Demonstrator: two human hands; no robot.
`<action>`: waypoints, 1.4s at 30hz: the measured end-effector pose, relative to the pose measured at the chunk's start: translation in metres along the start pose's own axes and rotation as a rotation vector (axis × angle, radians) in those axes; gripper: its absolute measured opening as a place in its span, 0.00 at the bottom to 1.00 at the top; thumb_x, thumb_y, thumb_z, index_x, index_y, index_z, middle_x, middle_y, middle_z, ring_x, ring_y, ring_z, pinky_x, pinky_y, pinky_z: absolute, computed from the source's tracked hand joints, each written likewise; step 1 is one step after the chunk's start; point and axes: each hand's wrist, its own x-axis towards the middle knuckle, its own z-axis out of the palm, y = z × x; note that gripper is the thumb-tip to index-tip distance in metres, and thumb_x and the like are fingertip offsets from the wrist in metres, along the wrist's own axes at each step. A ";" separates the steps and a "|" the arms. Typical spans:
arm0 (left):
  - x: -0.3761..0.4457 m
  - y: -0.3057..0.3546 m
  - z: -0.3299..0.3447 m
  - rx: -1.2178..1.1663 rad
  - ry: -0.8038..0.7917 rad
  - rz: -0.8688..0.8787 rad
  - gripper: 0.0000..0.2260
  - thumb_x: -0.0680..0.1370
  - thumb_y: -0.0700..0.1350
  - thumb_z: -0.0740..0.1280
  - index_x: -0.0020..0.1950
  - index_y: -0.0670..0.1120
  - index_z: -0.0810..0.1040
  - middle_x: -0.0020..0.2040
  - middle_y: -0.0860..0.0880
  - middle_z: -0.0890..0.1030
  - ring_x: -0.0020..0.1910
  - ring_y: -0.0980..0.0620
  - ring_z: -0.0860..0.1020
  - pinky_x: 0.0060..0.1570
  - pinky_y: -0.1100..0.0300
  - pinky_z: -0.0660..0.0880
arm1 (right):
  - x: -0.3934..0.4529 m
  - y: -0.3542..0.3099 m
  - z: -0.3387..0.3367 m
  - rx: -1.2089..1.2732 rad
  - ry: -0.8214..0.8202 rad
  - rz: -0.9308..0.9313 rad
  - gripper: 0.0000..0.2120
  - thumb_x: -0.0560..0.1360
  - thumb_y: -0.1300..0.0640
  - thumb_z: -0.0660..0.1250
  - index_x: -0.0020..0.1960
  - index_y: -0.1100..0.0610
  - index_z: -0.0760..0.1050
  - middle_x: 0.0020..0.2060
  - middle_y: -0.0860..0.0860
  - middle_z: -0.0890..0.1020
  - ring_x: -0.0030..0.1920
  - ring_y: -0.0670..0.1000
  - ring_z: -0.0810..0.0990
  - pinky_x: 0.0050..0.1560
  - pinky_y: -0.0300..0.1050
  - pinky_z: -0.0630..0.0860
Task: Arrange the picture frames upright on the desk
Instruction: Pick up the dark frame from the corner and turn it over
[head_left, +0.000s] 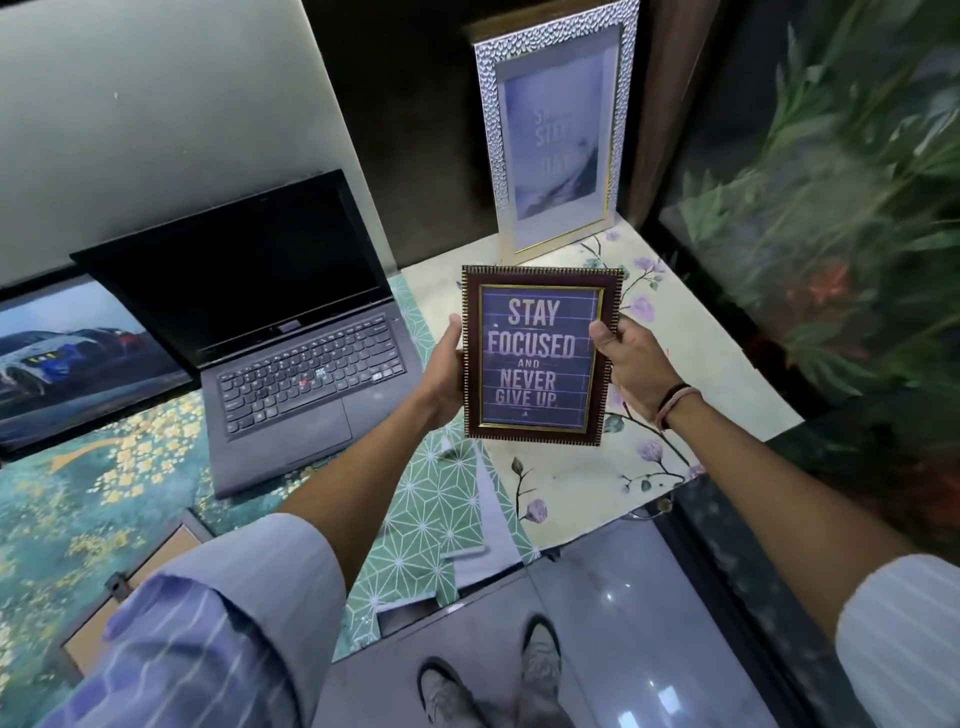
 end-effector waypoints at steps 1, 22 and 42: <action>0.003 0.002 0.000 -0.012 -0.007 0.007 0.38 0.82 0.70 0.45 0.69 0.45 0.80 0.62 0.39 0.85 0.62 0.40 0.84 0.67 0.38 0.75 | 0.002 0.001 0.001 -0.009 0.002 -0.010 0.11 0.85 0.54 0.59 0.61 0.58 0.75 0.50 0.47 0.84 0.39 0.36 0.83 0.41 0.31 0.77; -0.013 -0.067 -0.039 0.228 0.143 0.109 0.16 0.81 0.31 0.57 0.57 0.40 0.83 0.54 0.45 0.87 0.56 0.44 0.82 0.59 0.52 0.79 | -0.014 0.078 -0.012 -0.182 -0.108 0.151 0.24 0.76 0.48 0.68 0.70 0.52 0.72 0.65 0.51 0.82 0.66 0.54 0.80 0.69 0.59 0.73; -0.010 -0.065 -0.024 0.501 0.167 0.316 0.14 0.83 0.32 0.61 0.65 0.39 0.82 0.55 0.47 0.85 0.54 0.53 0.83 0.54 0.67 0.79 | -0.017 0.087 0.005 -0.422 0.111 0.179 0.18 0.80 0.57 0.63 0.69 0.56 0.72 0.63 0.57 0.81 0.63 0.61 0.78 0.63 0.65 0.76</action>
